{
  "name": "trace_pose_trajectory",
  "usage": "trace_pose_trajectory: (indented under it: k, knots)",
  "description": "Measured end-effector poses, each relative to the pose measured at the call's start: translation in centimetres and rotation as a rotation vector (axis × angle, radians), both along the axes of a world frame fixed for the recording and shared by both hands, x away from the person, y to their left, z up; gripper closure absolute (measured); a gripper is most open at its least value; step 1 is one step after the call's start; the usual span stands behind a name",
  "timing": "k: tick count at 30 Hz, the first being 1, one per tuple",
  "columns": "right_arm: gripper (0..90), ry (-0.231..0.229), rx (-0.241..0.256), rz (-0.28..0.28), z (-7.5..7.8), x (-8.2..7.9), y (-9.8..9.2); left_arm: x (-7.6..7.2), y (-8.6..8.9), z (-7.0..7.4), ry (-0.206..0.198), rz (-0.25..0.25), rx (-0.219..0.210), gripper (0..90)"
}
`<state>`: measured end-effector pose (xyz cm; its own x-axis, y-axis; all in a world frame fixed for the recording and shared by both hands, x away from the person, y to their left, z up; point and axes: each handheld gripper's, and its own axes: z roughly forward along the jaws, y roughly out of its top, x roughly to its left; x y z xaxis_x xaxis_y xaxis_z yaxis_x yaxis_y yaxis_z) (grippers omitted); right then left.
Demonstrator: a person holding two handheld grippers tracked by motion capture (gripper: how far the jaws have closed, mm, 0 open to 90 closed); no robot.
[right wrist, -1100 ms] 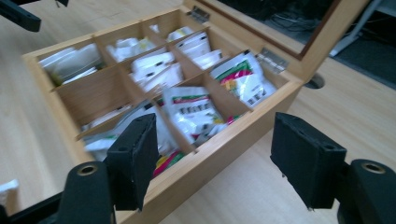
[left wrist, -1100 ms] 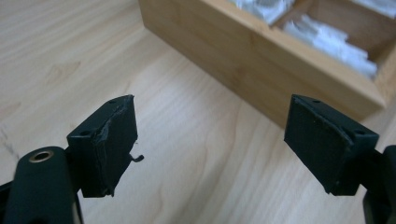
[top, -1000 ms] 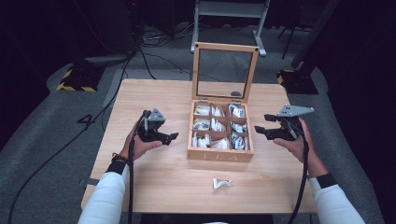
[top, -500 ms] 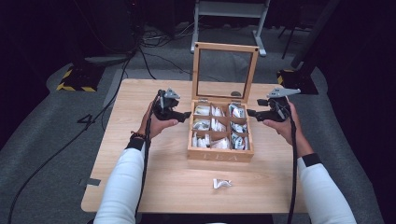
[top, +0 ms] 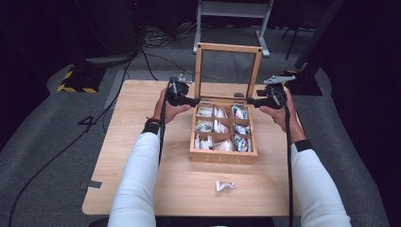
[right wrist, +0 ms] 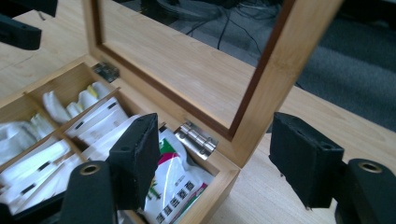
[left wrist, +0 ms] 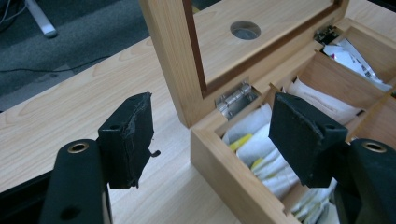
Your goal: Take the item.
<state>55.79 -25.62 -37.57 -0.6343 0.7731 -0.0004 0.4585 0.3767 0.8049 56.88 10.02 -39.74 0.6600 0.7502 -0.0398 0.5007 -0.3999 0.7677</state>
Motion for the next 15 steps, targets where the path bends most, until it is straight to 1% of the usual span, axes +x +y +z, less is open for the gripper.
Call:
trace_pose_trajectory:
  k: [1,3,4,5,6,7,8,9,11,12,13,15]
  knots:
    - [33.3,0.009,0.002,-0.008,-0.1,0.3,0.0,0.2,-0.2,0.1,-0.009,0.001,0.018,31.1]
    - [33.4,0.008,-0.004,-0.021,-0.2,0.8,0.2,0.8,-0.7,0.3,-0.003,0.017,0.056,31.7]
    - [33.3,0.011,-0.015,-0.031,-0.3,1.1,0.4,1.0,-0.9,0.4,0.002,0.014,0.079,32.5]
    - [33.3,0.018,-0.011,-0.035,-0.4,1.3,0.5,1.1,-1.1,0.5,-0.004,0.012,0.092,32.8]
    - [32.9,0.028,-0.008,-0.033,-0.5,1.5,0.5,1.2,-1.3,0.6,-0.006,0.013,0.089,33.5]
    - [32.4,0.031,-0.019,-0.033,-0.6,1.7,0.6,1.3,-1.3,0.7,0.0,0.011,0.076,33.6]
    - [32.4,0.036,-0.017,-0.035,-0.7,1.8,0.6,1.4,-1.4,0.6,0.006,0.011,0.061,33.4]
    - [32.4,0.045,-0.007,-0.038,-0.8,1.9,0.5,1.6,-1.6,0.4,0.013,0.014,0.054,33.4]
    - [32.4,0.051,0.019,-0.035,-1.0,2.1,0.4,2.0,-2.0,0.1,0.027,0.022,0.076,33.3]
    - [32.4,0.055,0.024,-0.036,-1.1,2.2,0.4,2.2,-2.1,-0.1,0.032,0.028,0.077,32.7]
    - [32.4,0.058,0.02,-0.038,-1.3,2.4,0.4,2.4,-2.2,-0.2,0.03,0.031,0.072,32.4]
    - [32.1,0.067,0.012,-0.038,-1.5,2.7,0.4,2.7,-2.3,-0.7,0.041,0.041,0.043,32.4]
